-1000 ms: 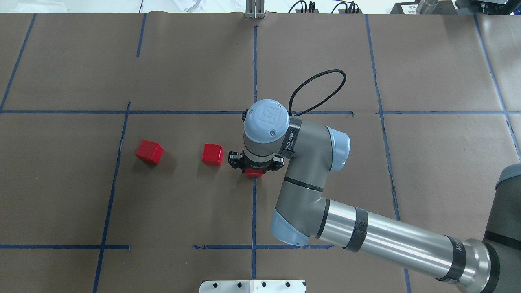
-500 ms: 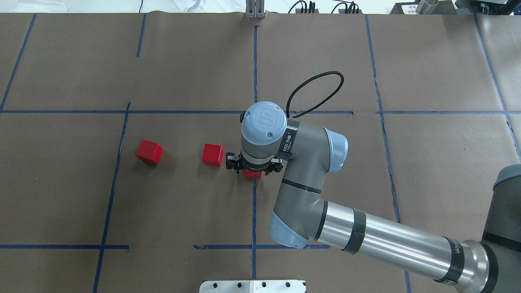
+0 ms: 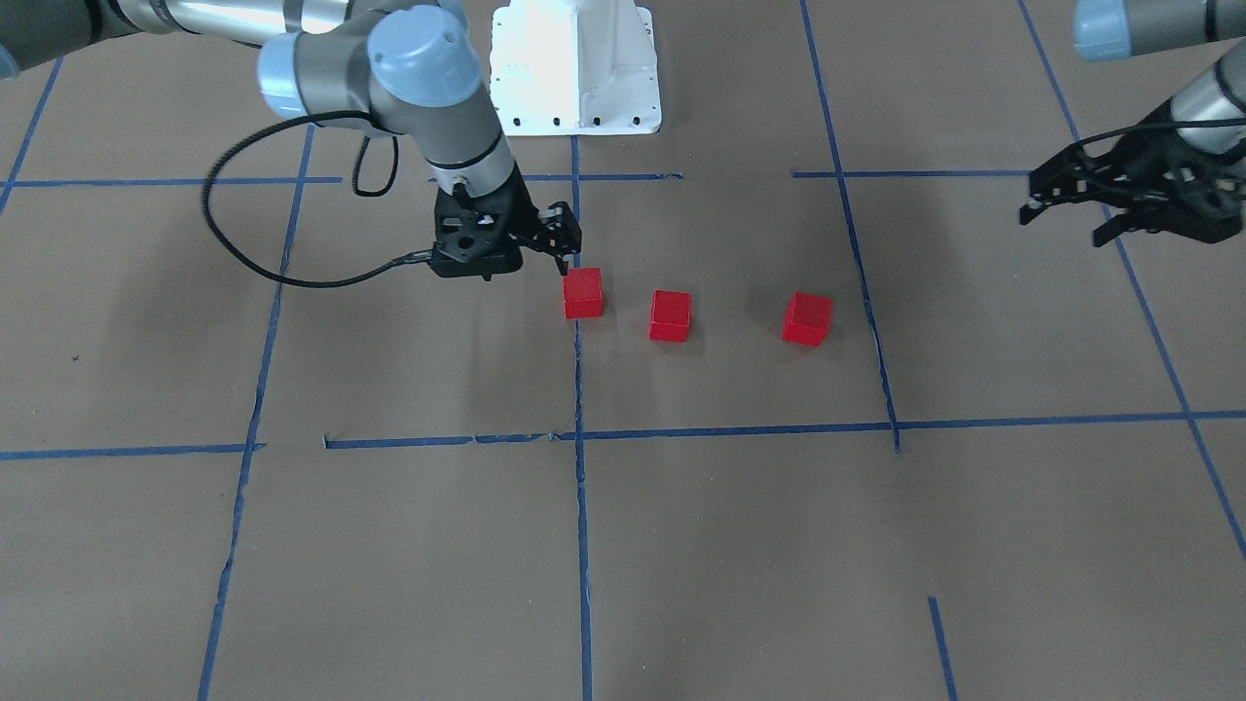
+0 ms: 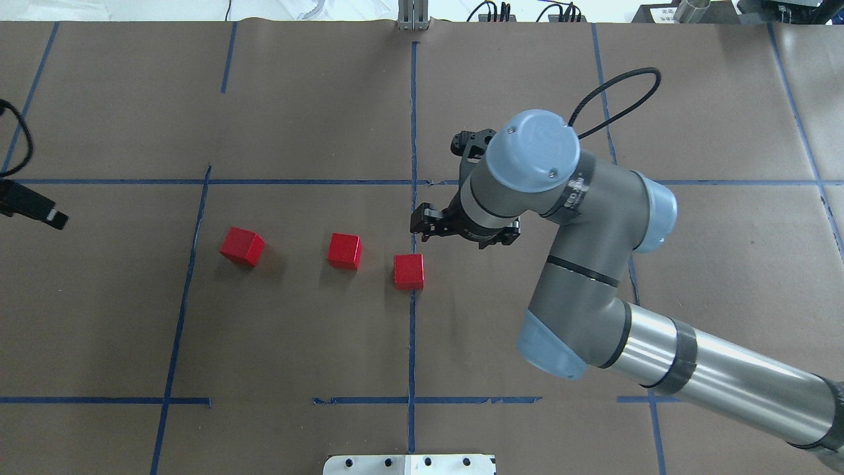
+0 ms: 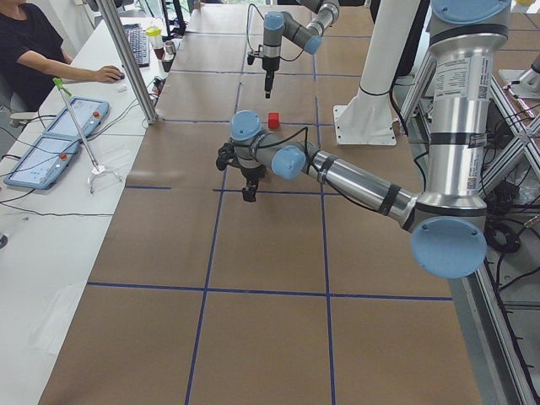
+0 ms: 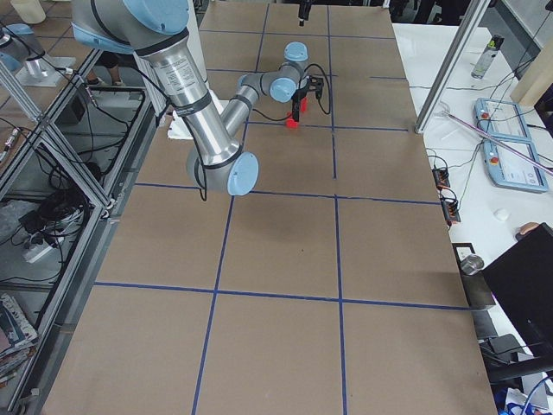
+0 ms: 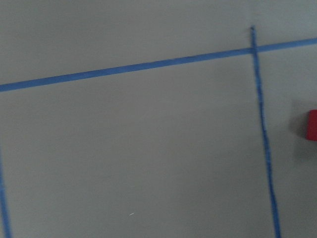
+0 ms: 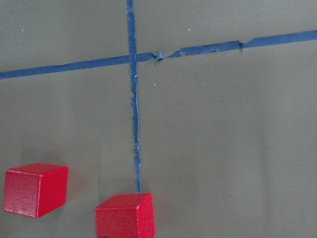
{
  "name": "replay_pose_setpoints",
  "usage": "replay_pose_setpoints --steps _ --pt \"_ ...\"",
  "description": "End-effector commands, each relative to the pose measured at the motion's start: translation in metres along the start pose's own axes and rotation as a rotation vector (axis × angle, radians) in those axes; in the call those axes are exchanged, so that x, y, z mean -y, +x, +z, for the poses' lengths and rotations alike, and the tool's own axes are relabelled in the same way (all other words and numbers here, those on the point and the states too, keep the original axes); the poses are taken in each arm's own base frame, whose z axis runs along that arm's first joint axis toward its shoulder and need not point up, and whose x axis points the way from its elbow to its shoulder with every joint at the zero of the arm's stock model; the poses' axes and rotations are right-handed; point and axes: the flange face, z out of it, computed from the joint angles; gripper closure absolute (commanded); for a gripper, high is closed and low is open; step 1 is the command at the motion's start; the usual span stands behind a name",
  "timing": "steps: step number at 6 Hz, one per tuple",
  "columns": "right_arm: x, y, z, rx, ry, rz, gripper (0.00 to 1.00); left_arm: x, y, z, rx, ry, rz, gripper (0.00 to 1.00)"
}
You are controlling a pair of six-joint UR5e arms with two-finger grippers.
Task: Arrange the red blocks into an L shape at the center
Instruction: 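Release the cube and lift the right gripper while the left arm reaches in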
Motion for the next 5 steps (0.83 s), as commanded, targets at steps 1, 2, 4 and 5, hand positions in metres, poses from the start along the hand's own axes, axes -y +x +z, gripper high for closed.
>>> replay_pose_setpoints --steps 1,2,4,5 --pt "0.017 0.065 -0.056 0.039 -0.024 0.057 0.00 0.037 0.146 0.031 -0.110 -0.034 -0.018 0.00" --pt "0.020 0.088 -0.053 0.014 -0.022 0.077 0.00 0.041 0.200 0.051 -0.114 -0.042 -0.076 0.00" --pt "0.019 0.108 -0.053 -0.008 -0.011 0.080 0.00 0.035 0.281 0.120 0.028 0.067 -0.136 0.00" --pt "0.016 0.117 -0.052 -0.017 -0.017 0.087 0.00 0.063 0.299 0.140 0.042 0.063 -0.158 0.00"
